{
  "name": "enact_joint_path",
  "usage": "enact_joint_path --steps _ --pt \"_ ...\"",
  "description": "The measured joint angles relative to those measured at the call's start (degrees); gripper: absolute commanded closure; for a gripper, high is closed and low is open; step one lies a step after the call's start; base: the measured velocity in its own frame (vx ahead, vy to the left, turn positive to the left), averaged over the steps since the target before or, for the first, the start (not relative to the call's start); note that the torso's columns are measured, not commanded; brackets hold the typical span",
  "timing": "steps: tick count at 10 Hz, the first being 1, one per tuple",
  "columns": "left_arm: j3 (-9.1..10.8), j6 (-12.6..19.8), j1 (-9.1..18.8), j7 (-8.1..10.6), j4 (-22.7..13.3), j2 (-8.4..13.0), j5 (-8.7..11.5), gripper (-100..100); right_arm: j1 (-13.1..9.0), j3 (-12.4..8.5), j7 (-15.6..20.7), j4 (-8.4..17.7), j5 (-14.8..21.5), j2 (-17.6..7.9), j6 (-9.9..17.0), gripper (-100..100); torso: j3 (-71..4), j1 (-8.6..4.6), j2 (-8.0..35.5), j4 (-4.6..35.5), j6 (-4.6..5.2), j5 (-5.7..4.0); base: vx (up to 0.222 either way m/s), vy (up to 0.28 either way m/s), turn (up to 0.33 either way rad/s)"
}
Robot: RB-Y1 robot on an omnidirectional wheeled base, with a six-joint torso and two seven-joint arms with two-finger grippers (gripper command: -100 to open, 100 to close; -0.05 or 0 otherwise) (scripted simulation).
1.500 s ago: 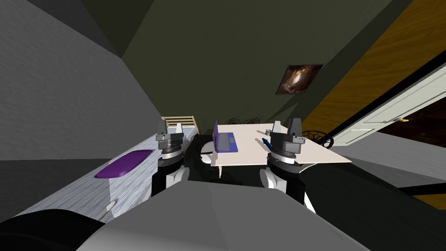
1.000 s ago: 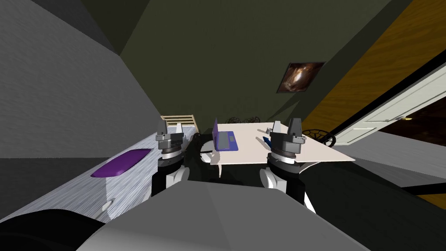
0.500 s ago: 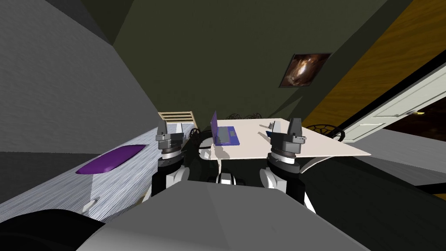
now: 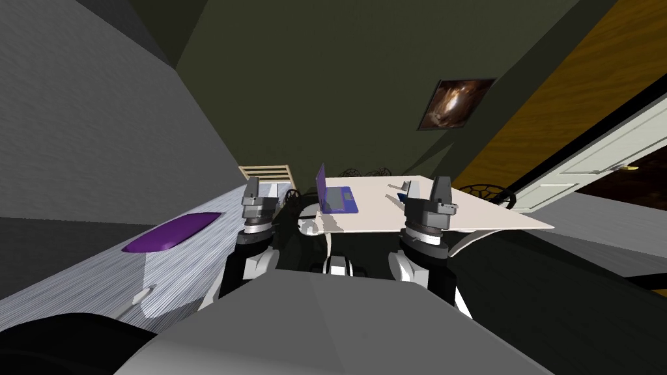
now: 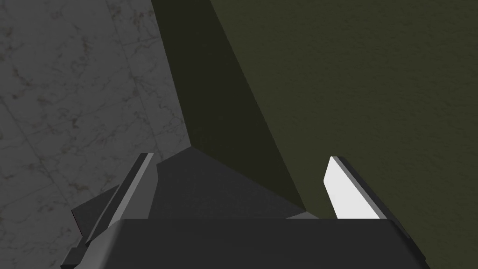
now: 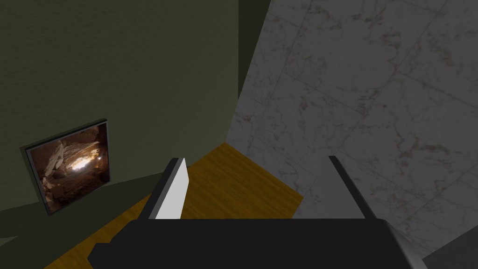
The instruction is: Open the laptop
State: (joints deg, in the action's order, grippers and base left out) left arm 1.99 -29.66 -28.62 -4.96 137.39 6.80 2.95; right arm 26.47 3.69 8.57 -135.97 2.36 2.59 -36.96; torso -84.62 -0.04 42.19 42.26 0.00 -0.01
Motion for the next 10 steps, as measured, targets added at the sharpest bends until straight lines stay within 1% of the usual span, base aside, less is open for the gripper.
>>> enact_joint_path --steps 2,4,5,6,7,8,9,10 --pt "0.56 3.3 0.7 -0.51 0.8 2.4 -0.4 -100 0.0 0.0 0.0 0.0 0.0 0.0 0.0 0 0.0 0.05 0.0 0.0 0.0 0.02 -0.034 -0.012 0.009" --pt "0.96 5.7 1.3 -0.93 0.6 4.1 -0.8 -100 0.0 0.0 0.0 0.0 0.0 0.0 0.0 0 0.0 0.02 0.1 0.0 0.0 0.01 -0.027 -0.014 0.005" --pt "1.19 6.8 1.5 -1.05 0.7 4.7 -0.8 -100 0.0 0.0 0.0 0.0 0.0 0.0 0.0 0 0.0 0.04 0.1 0.0 0.0 0.01 -0.034 -0.012 0.007" --pt "1.58 8.4 1.7 -1.22 1.3 5.7 -1.0 -100 0.0 0.0 0.0 0.0 0.0 0.0 0.0 0 0.1 0.04 0.1 0.0 0.0 0.01 -0.027 -0.01 0.003" --pt "1.72 9.6 2.1 -1.39 1.2 6.2 -1.1 -100 0.0 0.0 0.0 0.0 0.0 0.0 0.0 0 0.1 0.04 0.1 0.0 0.0 0.02 -0.026 -0.014 0.003" --pt "2.12 11.0 2.6 -1.6 1.2 7.2 -1.3 -100 0.0 0.0 0.0 0.0 0.0 0.0 0.0 0 0.0 0.03 0.1 0.0 0.0 0.01 -0.023 -0.016 0.002" --pt "2.1 12.3 2.9 -1.86 1.1 7.6 -1.5 -100 0.0 0.0 0.0 0.0 0.0 0.0 0.0 0 0.0 0.02 0.1 0.0 0.0 0.01 -0.031 -0.02 0.004" --pt "2.54 13.9 3.6 -2.09 1.3 8.6 -1.7 -100 0.0 0.0 0.0 0.0 0.0 0.0 0.0 0 0.0 0.02 0.1 0.0 0.0 0.01 -0.024 -0.014 0.001"
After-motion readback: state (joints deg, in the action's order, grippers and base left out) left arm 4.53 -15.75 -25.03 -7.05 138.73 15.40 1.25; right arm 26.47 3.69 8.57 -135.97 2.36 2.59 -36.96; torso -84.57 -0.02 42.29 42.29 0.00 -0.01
